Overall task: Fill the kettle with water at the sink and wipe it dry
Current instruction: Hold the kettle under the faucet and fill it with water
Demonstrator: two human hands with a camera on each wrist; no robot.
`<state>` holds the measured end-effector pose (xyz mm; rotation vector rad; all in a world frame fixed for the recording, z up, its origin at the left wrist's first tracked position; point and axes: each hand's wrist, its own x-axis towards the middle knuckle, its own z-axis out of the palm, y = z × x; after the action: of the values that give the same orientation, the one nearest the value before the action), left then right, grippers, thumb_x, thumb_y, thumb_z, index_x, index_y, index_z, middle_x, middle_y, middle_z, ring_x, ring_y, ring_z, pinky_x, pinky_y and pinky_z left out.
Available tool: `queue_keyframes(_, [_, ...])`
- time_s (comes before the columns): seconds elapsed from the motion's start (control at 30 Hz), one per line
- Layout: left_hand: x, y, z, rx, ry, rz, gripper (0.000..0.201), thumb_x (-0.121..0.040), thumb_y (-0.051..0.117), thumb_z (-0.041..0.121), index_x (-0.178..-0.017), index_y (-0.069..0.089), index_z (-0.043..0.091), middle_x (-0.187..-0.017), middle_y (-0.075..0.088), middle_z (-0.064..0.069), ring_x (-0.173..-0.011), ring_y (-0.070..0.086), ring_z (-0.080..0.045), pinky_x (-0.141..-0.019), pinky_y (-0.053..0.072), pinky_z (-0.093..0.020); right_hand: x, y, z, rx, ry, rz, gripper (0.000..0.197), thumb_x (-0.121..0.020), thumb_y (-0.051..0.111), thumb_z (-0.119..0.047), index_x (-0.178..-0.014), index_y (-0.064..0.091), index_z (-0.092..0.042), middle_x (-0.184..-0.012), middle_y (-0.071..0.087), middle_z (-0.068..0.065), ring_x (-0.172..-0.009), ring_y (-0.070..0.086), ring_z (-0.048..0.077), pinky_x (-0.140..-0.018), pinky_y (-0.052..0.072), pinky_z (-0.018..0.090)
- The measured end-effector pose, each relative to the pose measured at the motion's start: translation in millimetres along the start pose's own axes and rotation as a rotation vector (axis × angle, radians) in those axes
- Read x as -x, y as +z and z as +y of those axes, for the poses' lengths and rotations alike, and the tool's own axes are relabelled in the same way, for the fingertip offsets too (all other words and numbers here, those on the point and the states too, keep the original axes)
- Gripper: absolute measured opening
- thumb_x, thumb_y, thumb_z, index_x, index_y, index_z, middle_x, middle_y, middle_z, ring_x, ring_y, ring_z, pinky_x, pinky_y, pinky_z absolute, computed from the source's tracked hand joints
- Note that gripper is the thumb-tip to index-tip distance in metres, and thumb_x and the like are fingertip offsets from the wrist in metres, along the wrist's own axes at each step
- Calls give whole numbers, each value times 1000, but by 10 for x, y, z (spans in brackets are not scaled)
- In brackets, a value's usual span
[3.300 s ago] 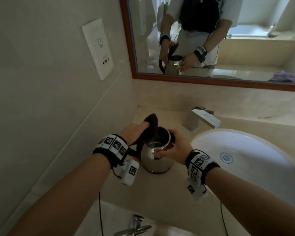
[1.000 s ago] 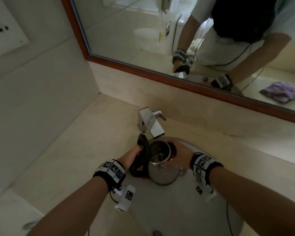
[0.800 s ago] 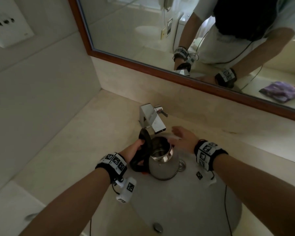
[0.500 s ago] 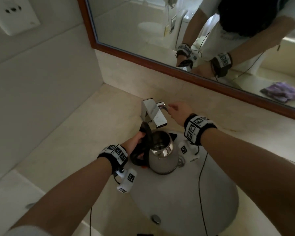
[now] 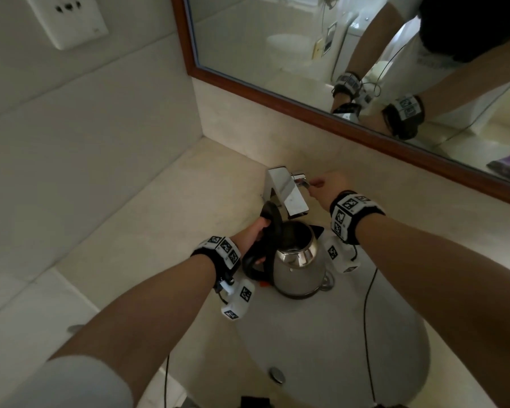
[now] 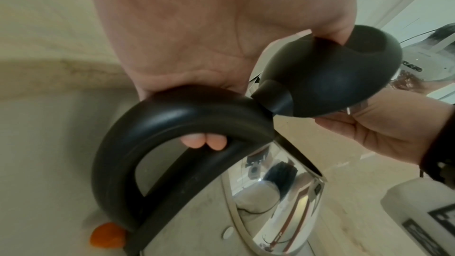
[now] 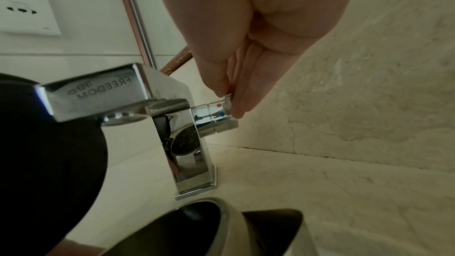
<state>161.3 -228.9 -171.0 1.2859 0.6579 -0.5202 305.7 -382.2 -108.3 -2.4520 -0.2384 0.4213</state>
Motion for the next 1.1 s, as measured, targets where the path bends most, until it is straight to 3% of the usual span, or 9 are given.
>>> queue_keyframes(0.13, [-52,-10,-27,10,10,34,57,-58,55,58,-86,59,9,-77,59,-11,-65,57,-28,-64,47,-31,-40,8,18,-17,25,19,26,-90,60,-14,-114,70,-9,-109,72,12,-102,65,29,-93,52,39])
queue_keyframes(0.27, [-79,-38,-55,8,-5,42,60,-57,56,60,-91,60,10,-80,61,-11,-66,59,-28,-62,47,-31,-53,0,31,-11,21,19,26,-90,59,-11,-113,71,-11,-105,73,13,-99,66,30,-94,53,44])
queue_keyframes(0.4, [-108,-71,-75,-15,-2,34,69,-51,56,65,-94,61,11,-85,64,-11,-72,61,-30,-73,48,-36,-70,-4,29,-19,28,35,24,-90,60,-11,-110,72,-11,-101,73,14,-97,67,31,-92,54,44])
queue_keyframes(0.57, [-125,-83,-69,-26,-4,4,66,-51,54,65,-87,61,11,-77,62,-11,-62,58,-28,-60,45,-29,-103,3,51,15,38,38,20,-90,62,-19,-105,73,-14,-97,74,11,-93,68,29,-89,56,44])
queue_keyframes(0.63, [-123,-90,-66,-31,-3,-11,63,-56,52,64,-87,60,10,-76,61,-11,-62,57,-27,-59,44,-28,-119,3,60,2,47,44,19,-89,62,-19,-104,73,-13,-97,74,12,-94,68,29,-89,55,45])
queue_keyframes(0.77, [-180,-135,-99,-54,2,-13,51,-82,42,58,-88,59,10,-78,61,-11,-63,58,-25,-57,44,-25,-120,8,60,4,48,47,19,-88,63,-18,-103,74,-14,-94,74,10,-92,68,29,-87,56,45])
queue_keyframes(0.9, [-163,-133,-82,-64,9,-18,61,-67,46,61,-91,60,6,-78,62,-13,-60,58,-27,-57,44,-27,-108,-5,40,52,29,37,20,-89,62,-21,-105,73,-13,-96,74,11,-92,68,29,-87,56,45])
queue_keyframes(1.0, [-161,-129,-87,-57,11,-11,59,-71,47,61,-91,61,8,-79,63,-12,-62,59,-27,-57,44,-27,-87,-20,19,73,31,32,23,-89,61,-14,-109,72,-10,-100,74,14,-96,67,30,-91,54,45])
queue_keyframes(1.1, [-166,-127,-88,-63,12,-18,71,-55,52,66,-93,60,7,-77,62,-13,-59,60,-28,-57,45,-28,-71,-29,6,92,35,50,24,-89,61,-13,-110,72,-10,-102,73,14,-96,67,31,-90,55,44])
